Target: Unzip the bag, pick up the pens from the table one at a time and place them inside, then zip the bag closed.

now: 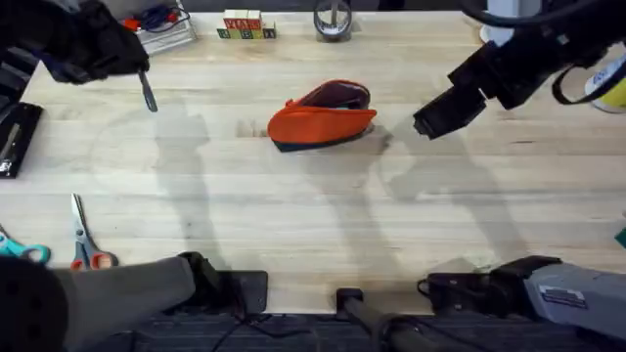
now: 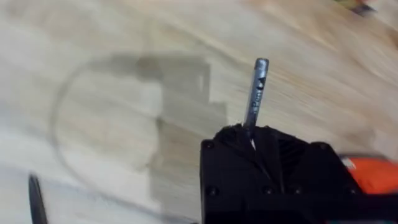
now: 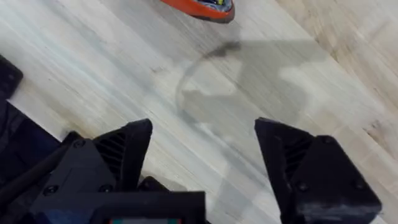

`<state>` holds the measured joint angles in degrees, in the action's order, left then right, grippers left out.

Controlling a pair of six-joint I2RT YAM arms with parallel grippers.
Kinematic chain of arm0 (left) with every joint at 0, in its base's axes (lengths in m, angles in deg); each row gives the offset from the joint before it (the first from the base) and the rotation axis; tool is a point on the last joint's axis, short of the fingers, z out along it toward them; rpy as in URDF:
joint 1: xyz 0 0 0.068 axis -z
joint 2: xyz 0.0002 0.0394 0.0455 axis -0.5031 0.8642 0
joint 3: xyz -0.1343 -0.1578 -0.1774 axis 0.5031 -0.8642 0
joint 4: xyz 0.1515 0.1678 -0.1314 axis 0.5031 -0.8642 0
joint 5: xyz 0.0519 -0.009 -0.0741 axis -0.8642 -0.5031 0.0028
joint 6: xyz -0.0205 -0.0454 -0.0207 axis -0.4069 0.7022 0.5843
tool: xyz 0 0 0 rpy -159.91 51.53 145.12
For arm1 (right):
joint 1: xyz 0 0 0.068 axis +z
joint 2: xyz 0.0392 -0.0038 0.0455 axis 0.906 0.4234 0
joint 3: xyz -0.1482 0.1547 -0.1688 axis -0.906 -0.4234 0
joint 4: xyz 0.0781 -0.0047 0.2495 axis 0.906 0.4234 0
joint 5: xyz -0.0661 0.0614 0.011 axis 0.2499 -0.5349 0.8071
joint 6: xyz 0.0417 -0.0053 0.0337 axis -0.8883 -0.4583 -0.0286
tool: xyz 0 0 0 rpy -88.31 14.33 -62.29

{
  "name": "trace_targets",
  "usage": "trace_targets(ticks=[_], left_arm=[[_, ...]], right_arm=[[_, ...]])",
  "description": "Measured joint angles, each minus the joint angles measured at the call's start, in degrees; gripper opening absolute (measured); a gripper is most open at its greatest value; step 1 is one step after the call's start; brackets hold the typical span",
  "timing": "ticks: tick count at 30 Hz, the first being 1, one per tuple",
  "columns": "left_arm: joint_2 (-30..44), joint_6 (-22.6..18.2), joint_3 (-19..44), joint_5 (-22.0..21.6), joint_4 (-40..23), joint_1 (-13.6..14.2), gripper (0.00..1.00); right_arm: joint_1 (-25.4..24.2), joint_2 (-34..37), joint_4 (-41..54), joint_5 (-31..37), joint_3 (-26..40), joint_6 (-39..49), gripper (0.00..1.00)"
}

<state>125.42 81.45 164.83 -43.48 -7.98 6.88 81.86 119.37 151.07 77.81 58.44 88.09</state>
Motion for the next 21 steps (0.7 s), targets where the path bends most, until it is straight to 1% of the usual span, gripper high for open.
trace_targets(ticks=[2, 4, 6, 9, 15, 21], left_arm=[[-2.15, -4.61, 0.36, 2.08, -0.29, 1.25, 0.041], [-4.28, -8.61, 0.97, 3.47, -0.35, 3.66, 0.041], [-6.24, -11.94, 1.64, 4.45, -0.35, 6.74, 0.041], [-8.88, -16.23, 2.27, 5.31, -0.1, 12.14, 0.041], [-10.48, -20.95, 2.45, 6.3, 0.38, 22.61, 0.041], [-10.33, -23.45, 2.45, 6.68, 1.75, 31.74, 0.041]], right_arm=[[0.0, 0.01, 0.0, 0.0, -0.01, 0.0, 0.997], [0.0, 0.02, 0.01, 0.0, -0.02, 0.0, 0.998], [0.0, 0.0, 0.0, 0.0, -0.02, 0.0, 0.998], [0.0, 0.01, 0.0, 0.0, 0.0, 0.0, 0.998], [0.0, 0.01, 0.0, 0.0, -0.02, 0.0, 0.998], [0.0, 0.0, 0.0, 0.0, -0.02, 0.0, 0.997]])
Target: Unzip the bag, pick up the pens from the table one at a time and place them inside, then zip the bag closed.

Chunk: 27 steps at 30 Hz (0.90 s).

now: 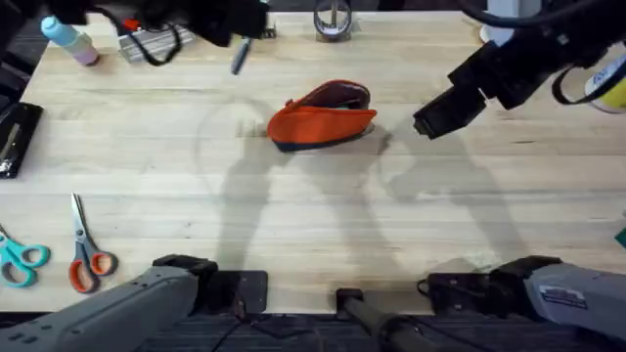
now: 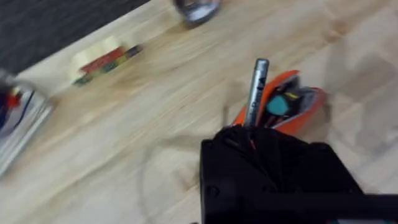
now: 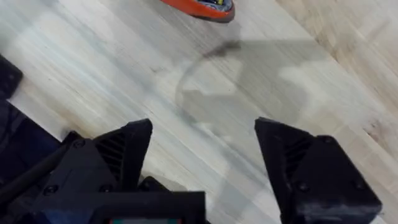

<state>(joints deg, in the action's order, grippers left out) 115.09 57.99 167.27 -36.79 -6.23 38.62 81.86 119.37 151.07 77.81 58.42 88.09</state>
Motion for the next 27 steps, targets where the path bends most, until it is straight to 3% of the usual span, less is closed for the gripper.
trace_targets(ticks=[5, 11, 17, 27], left_arm=[[0.0, -2.25, 0.0, 1.32, 0.65, 6.02, 0.042], [0.71, -9.3, 0.0, 6.22, 0.9, 9.84, 0.042], [4.59, -15.43, 0.0, 11.37, 1.76, 10.59, 0.042], [12.05, -18.59, 0.0, 16.48, 3.91, 10.59, 0.042]], right_arm=[[0.0, 0.01, 0.0, 0.0, 0.0, 0.0, 0.998], [0.0, 0.02, 0.0, 0.0, 0.02, 0.0, 0.998], [0.0, 0.02, 0.0, 0.0, 0.0, 0.0, 0.998], [0.0, 0.0, 0.0, 0.0, 0.0, 0.0, 0.997]])
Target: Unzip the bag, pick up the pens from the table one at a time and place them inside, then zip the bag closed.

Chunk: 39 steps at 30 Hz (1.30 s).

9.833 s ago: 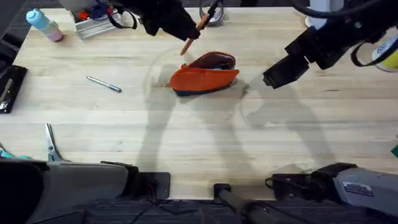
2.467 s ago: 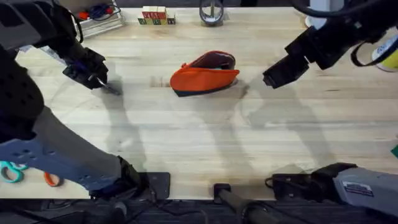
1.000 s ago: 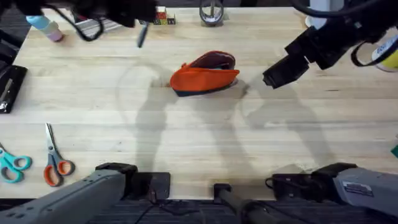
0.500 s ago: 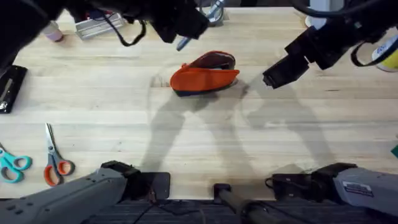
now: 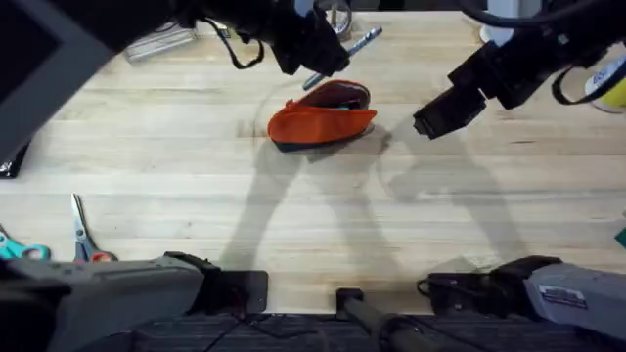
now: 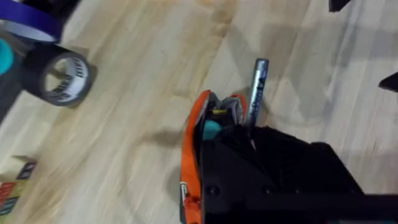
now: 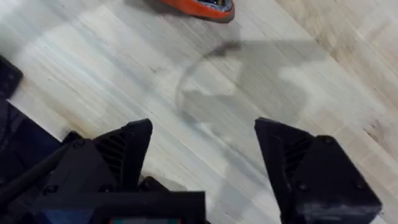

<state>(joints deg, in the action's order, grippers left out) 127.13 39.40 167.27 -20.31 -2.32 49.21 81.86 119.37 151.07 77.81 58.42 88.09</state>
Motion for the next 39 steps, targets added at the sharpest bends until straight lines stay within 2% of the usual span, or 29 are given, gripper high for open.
trace_targets(ticks=[9, 16, 30, 39], left_arm=[[7.1, -2.23, 0.0, 3.01, 0.0, 0.0, 0.042], [12.66, -7.68, 0.0, 3.44, 0.05, -0.02, 0.042], [16.73, -15.0, 0.0, 0.3, 1.96, -0.01, 0.042], [16.73, -16.55, 0.0, -2.74, 0.15, -0.02, 0.042]], right_arm=[[0.0, 0.02, 0.0, 0.0, 0.0, 0.0, 0.997], [0.0, 0.0, 0.0, 0.0, 0.02, 0.0, 0.998], [0.0, 0.01, 0.0, 0.0, 0.01, 0.0, 0.998], [0.0, 0.01, 0.0, 0.0, 0.01, 0.0, 0.998]])
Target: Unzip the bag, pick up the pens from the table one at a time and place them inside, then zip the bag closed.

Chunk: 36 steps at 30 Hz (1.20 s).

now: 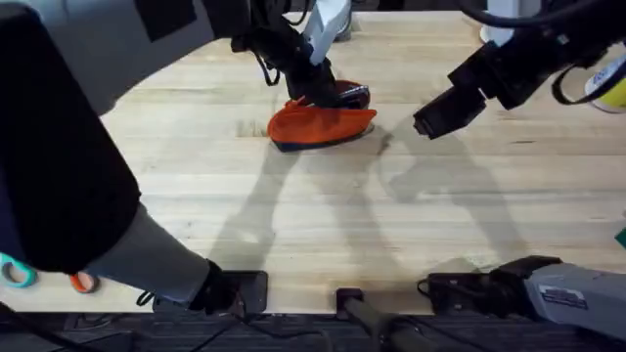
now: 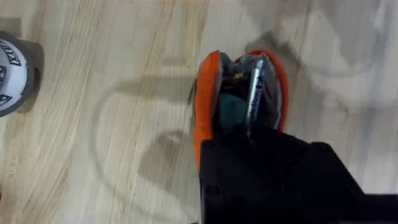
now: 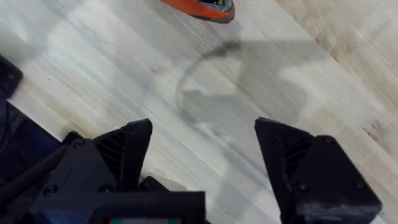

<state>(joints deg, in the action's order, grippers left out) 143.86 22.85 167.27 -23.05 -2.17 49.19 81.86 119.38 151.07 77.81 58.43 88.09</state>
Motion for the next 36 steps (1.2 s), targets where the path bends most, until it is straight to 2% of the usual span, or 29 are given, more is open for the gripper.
trace_targets(ticks=[8, 9, 10, 14, 15, 16, 27, 36], left_arm=[[0.01, -0.08, 0.0, -1.05, 0.0, 0.0, 0.043], [0.01, -0.38, 0.0, -1.07, 0.04, 0.0, 0.095], [0.0, -0.37, 0.0, -1.07, 0.01, 0.02, 0.224], [0.01, -0.45, 0.0, -1.03, 0.02, 0.02, 0.86], [0.01, -0.29, 0.0, -1.03, -0.02, 0.02, 0.953], [-0.01, -0.34, 0.0, -1.03, -0.02, 0.02, 0.983], [0.01, 0.01, 0.17, -1.05, 0.11, 0.02, 0.994], [-0.01, 7.98, 7.13, -4.32, -1.17, 0.07, 0.994]], right_arm=[[0.0, -0.01, 0.0, 0.0, -0.01, 0.0, 0.998], [0.0, -0.01, 0.0, 0.0, 0.01, 0.0, 0.998], [0.0, 0.01, 0.0, 0.0, -0.01, 0.0, 0.998], [0.0, -0.01, 0.0, 0.0, -0.01, 0.0, 0.998], [0.0, 0.01, 0.0, 0.0, -0.01, 0.0, 0.997], [0.0, -0.01, 0.0, 0.0, -0.01, 0.0, 0.997], [0.0, 0.01, 0.0, 0.0, 0.01, 0.0, 0.997], [0.0, 0.01, 0.0, 0.0, 0.01, 0.0, 0.997]])
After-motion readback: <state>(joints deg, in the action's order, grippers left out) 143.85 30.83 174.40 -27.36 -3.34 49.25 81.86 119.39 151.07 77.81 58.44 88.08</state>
